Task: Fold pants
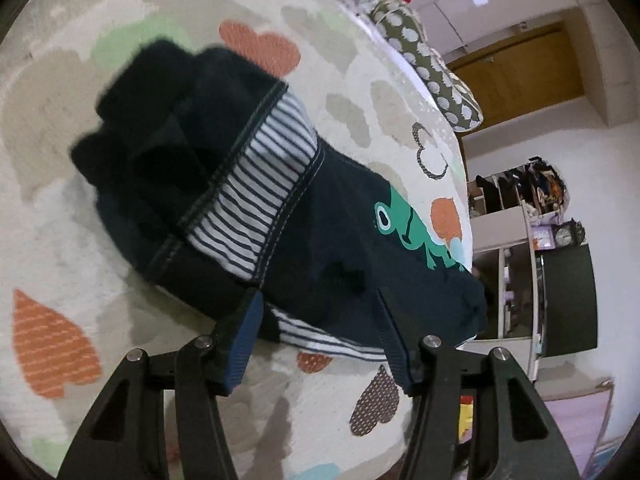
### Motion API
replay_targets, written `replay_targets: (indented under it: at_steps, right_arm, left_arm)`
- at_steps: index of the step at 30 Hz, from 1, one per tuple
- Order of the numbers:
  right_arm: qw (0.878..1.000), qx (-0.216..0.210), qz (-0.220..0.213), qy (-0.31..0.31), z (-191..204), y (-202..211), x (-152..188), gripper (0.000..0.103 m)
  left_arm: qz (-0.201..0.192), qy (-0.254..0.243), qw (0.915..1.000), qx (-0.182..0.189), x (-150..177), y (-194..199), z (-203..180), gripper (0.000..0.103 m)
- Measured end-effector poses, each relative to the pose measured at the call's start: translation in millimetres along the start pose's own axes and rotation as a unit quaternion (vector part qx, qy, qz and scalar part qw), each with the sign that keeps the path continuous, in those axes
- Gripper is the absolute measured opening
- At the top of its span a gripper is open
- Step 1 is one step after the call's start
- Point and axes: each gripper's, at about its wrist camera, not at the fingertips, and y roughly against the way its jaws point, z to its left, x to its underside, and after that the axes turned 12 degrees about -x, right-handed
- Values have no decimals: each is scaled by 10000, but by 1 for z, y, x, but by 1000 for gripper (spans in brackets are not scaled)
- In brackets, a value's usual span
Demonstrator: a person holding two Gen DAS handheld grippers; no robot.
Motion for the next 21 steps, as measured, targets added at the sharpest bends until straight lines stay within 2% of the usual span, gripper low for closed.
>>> replay_targets:
  at_steps: [3, 7, 8, 9, 11, 13, 15, 16, 18, 19, 20, 21]
  right_arm:
    - [10000, -5, -2, -4, 0, 0, 0, 103]
    - [10000, -24, 0, 4, 1, -1, 0, 103]
    - [10000, -22, 0, 2, 1, -1, 0, 103]
    - [10000, -18, 2, 1, 1, -1, 0, 103]
    - [10000, -14, 12, 0, 1, -1, 0, 103]
    - [9999, -93, 125, 29, 1, 1, -2, 103]
    - [9992, -282, 274, 106, 2, 12, -12, 93]
    - [9985, -467, 250, 115, 4, 20, -17, 86]
    - [9945, -1034, 70, 136, 15, 43, -32, 86]
    - [9890, -1473, 35, 139, 24, 50, -42, 86]
    - [9795, -2008, 169, 85, 33, 50, -49, 86]
    - [9648, -2601, 382, -57, 41, 44, -56, 86]
  left_arm:
    - [102, 91, 9998, -141, -1, -12, 1, 56]
    - [28, 120, 9996, -252, -8, -18, -3, 56]
    - [5, 128, 9996, -256, -11, -19, -5, 48]
    - [25, 117, 9996, -268, -12, -20, -7, 26]
    - [92, 78, 9997, -235, -12, -21, -9, 3]
    - [21, 21, 9998, -194, -11, -16, -12, 3]
    - [-80, -97, 9998, -161, -11, -8, -16, 3]
    - [-98, -109, 9998, -124, -11, -6, -17, 3]
    - [-133, -127, 9998, -8, -15, -2, -20, 3]
    - [-148, -132, 9998, 11, -16, -2, -21, 3]
    - [-167, -146, 9998, 13, -18, -3, -23, 3]
    - [-185, -159, 9997, -5, -18, -3, -24, 3]
